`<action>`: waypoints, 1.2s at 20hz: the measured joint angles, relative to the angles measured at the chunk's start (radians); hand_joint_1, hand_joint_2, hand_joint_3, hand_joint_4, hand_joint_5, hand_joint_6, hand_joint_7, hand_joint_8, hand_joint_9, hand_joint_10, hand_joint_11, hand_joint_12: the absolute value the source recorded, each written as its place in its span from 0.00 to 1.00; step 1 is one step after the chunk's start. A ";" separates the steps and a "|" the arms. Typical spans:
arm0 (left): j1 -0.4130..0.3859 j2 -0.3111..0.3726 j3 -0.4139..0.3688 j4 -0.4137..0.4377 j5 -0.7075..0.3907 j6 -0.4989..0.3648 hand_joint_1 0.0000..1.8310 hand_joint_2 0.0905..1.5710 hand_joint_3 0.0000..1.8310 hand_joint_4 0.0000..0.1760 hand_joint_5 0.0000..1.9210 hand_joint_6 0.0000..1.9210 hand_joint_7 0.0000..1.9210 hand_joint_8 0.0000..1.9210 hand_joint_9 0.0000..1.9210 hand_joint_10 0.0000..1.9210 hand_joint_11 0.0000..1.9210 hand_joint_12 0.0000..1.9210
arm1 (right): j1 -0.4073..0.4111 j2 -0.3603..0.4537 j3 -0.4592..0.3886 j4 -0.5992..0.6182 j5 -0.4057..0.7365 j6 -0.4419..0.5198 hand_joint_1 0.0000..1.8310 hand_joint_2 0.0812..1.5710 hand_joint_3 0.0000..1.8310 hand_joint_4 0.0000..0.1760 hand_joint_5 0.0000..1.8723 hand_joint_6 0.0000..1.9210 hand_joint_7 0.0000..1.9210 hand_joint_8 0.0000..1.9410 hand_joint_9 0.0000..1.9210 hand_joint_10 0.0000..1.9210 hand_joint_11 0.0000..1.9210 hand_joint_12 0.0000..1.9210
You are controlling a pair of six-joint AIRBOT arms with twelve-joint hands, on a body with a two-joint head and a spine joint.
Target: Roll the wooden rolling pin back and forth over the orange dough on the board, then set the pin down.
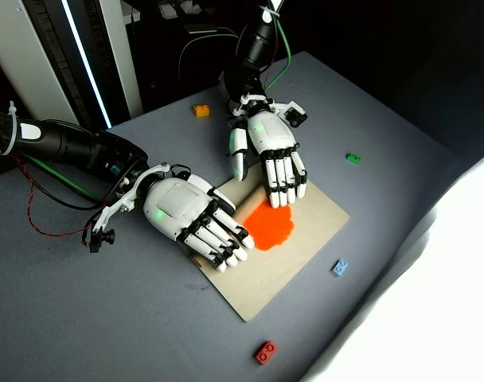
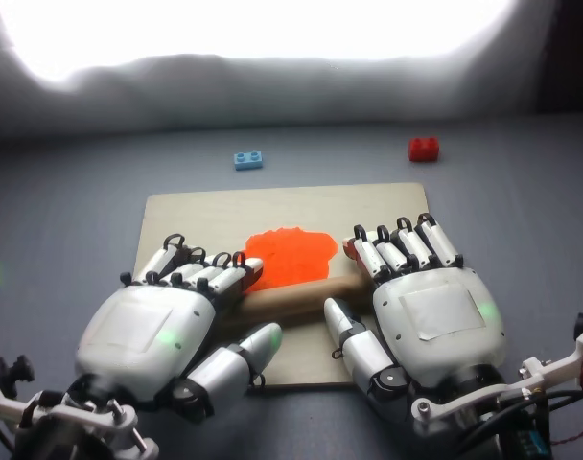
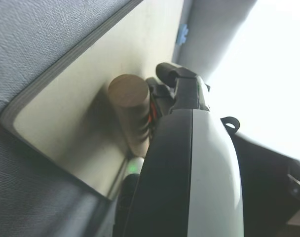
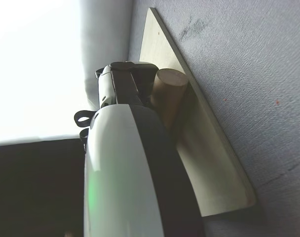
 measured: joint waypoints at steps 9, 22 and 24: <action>-0.062 0.048 -0.031 0.019 0.116 -0.006 0.00 0.93 0.00 0.00 0.20 0.00 0.24 0.00 0.20 0.00 0.00 0.36 | 0.008 0.002 0.000 -0.002 -0.013 0.000 0.00 0.97 0.00 0.00 0.12 0.28 0.26 0.00 0.09 0.38 0.00 0.63; -0.160 0.136 -0.016 0.012 0.222 -0.007 0.00 0.94 0.00 0.00 0.21 0.00 0.25 0.00 0.21 0.00 0.00 0.40 | 0.013 0.007 0.000 -0.010 -0.028 0.000 0.00 0.97 0.00 0.00 0.12 0.27 0.26 0.00 0.08 0.38 0.00 0.64; -0.178 0.163 -0.016 0.012 0.253 -0.011 0.00 0.93 0.00 0.00 0.21 0.00 0.25 0.00 0.21 0.00 0.00 0.41 | 0.014 0.007 0.000 -0.010 -0.029 0.000 0.00 0.97 0.00 0.00 0.11 0.26 0.26 0.00 0.09 0.38 0.00 0.65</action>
